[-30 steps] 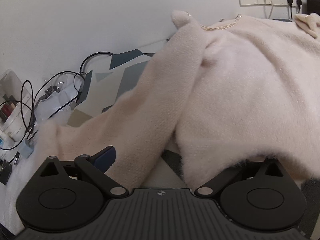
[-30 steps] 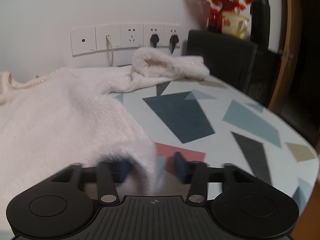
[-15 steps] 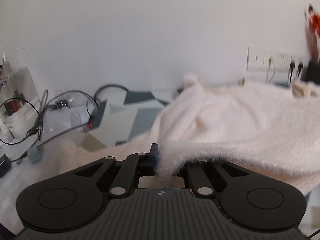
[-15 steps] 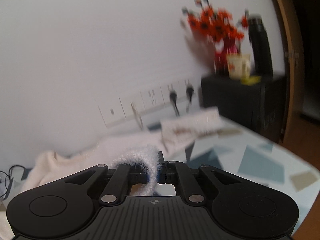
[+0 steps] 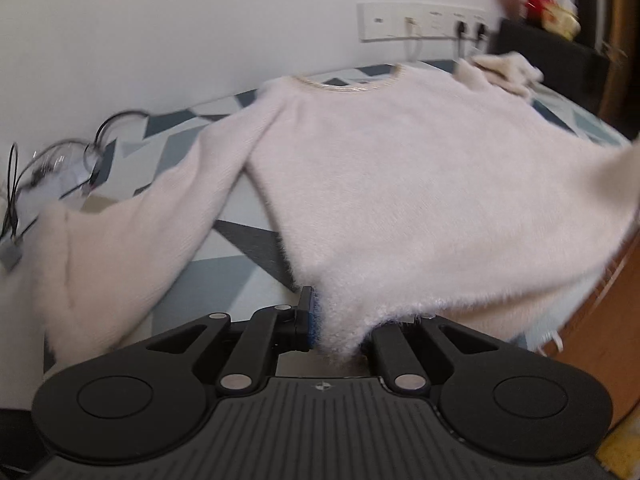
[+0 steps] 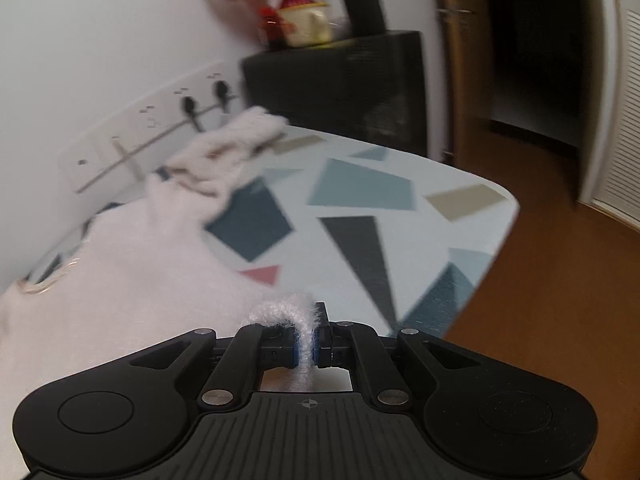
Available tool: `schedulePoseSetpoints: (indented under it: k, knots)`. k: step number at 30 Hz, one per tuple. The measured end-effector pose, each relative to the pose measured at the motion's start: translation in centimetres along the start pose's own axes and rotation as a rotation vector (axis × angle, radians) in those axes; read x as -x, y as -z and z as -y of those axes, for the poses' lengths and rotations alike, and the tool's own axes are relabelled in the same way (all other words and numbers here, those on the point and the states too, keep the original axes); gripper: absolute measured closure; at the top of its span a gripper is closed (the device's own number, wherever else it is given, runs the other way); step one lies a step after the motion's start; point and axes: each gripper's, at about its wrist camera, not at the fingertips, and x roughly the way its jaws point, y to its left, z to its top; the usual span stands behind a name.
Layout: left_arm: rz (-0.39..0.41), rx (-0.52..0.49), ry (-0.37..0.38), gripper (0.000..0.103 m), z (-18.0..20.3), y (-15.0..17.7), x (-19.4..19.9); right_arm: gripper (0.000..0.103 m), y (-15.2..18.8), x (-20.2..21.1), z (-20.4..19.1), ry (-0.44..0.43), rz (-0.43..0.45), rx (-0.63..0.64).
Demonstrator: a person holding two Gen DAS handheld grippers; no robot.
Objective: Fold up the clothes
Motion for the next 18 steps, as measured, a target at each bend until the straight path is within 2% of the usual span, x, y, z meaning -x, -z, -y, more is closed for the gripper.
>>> schedulePoseSetpoints:
  k: [4, 10, 11, 12, 13, 14, 15, 18]
  knots:
    - [-0.027, 0.009, 0.029, 0.095, -0.1, 0.4, -0.3, 0.098, 0.8, -0.7, 0.4, 0.039, -0.013, 0.018]
    - [-0.068, -0.039, 0.023, 0.092, 0.2, 0.6, -0.6, 0.094, 0.7, -2.2, 1.0, 0.089, 0.0, 0.036]
    - [-0.075, -0.047, 0.022, 0.088, 0.2, 0.7, -0.7, 0.092, 0.9, -2.5, 1.2, 0.096, -0.002, 0.042]
    - [-0.082, -0.055, 0.02, 0.073, 0.2, 0.7, -0.8, 0.092, 1.0, -2.8, 1.3, 0.105, -0.006, 0.05]
    - [-0.089, -0.062, 0.019, 0.061, 0.3, 0.8, -0.8, 0.084, 1.2, -3.1, 1.2, 0.118, -0.015, 0.068]
    - [-0.086, -0.065, 0.018, 0.036, 0.2, 0.7, -0.7, 0.072, 1.4, -3.2, 1.1, 0.141, -0.029, 0.087]
    - [-0.068, -0.06, 0.016, 0.03, -0.2, 0.4, -0.2, 0.067, 1.6, -3.1, 1.0, 0.174, -0.047, 0.1]
    - [-0.017, -0.046, 0.018, 0.03, -1.2, -0.3, 1.3, 0.052, 2.6, -2.4, 0.8, 0.212, -0.09, 0.122]
